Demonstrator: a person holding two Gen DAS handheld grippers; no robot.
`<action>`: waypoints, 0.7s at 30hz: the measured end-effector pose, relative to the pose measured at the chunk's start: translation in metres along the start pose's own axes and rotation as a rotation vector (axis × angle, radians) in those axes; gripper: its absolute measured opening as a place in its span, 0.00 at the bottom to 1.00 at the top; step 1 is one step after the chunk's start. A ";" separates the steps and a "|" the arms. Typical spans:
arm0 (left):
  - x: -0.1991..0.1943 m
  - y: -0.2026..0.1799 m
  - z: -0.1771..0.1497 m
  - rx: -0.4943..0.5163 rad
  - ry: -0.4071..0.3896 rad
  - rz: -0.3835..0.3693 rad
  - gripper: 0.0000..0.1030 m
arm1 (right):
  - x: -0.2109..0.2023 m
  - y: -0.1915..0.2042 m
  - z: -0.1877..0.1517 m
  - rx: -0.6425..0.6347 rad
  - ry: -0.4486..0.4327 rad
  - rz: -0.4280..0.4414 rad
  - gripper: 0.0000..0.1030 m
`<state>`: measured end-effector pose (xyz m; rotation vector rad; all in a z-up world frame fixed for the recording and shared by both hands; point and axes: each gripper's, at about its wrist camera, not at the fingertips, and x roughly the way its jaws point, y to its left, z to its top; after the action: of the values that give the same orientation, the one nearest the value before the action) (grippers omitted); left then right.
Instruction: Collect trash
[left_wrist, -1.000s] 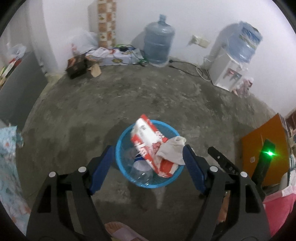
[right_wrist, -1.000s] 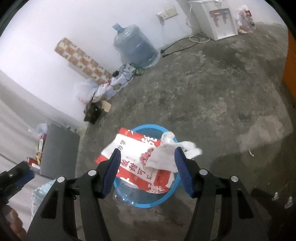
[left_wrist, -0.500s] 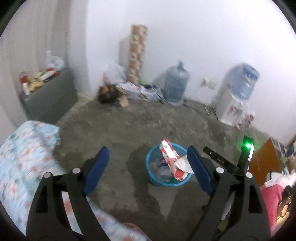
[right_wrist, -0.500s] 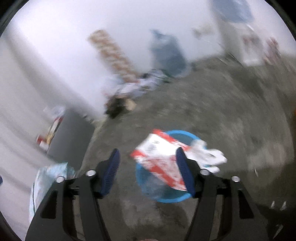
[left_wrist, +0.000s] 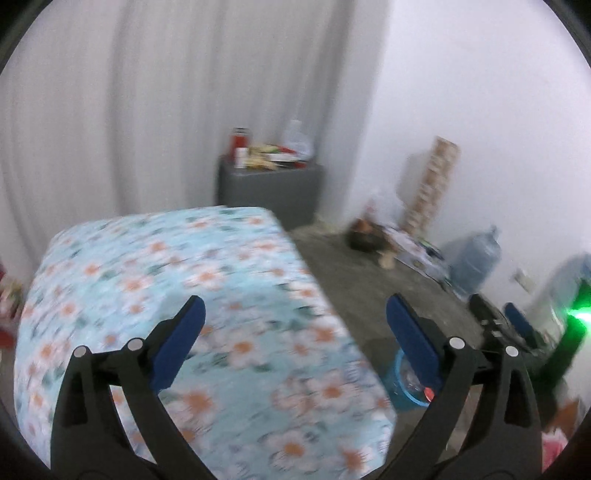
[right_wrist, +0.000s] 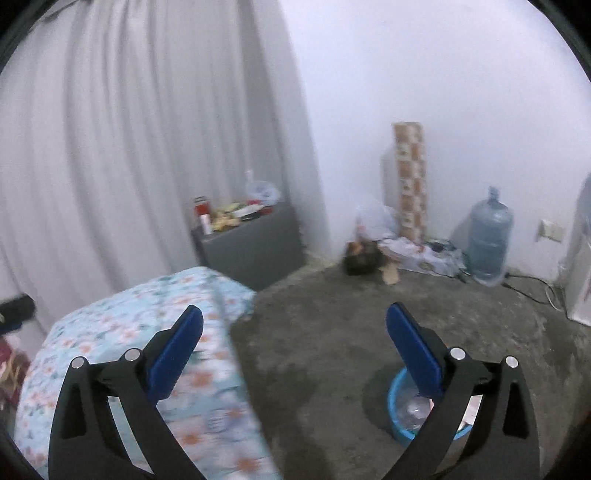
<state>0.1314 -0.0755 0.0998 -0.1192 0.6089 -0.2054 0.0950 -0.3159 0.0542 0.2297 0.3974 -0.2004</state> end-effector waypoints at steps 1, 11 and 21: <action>-0.005 0.009 -0.005 -0.011 -0.002 0.029 0.92 | -0.005 0.006 0.002 -0.012 -0.005 0.002 0.94; -0.041 0.048 -0.046 0.028 0.016 0.254 0.92 | -0.059 0.071 -0.013 -0.162 0.021 -0.058 0.94; -0.027 0.040 -0.117 0.009 0.292 0.233 0.92 | -0.061 0.074 -0.080 -0.294 0.315 -0.098 0.94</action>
<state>0.0485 -0.0361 0.0127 -0.0080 0.9064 0.0019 0.0287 -0.2156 0.0207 -0.0503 0.7445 -0.2002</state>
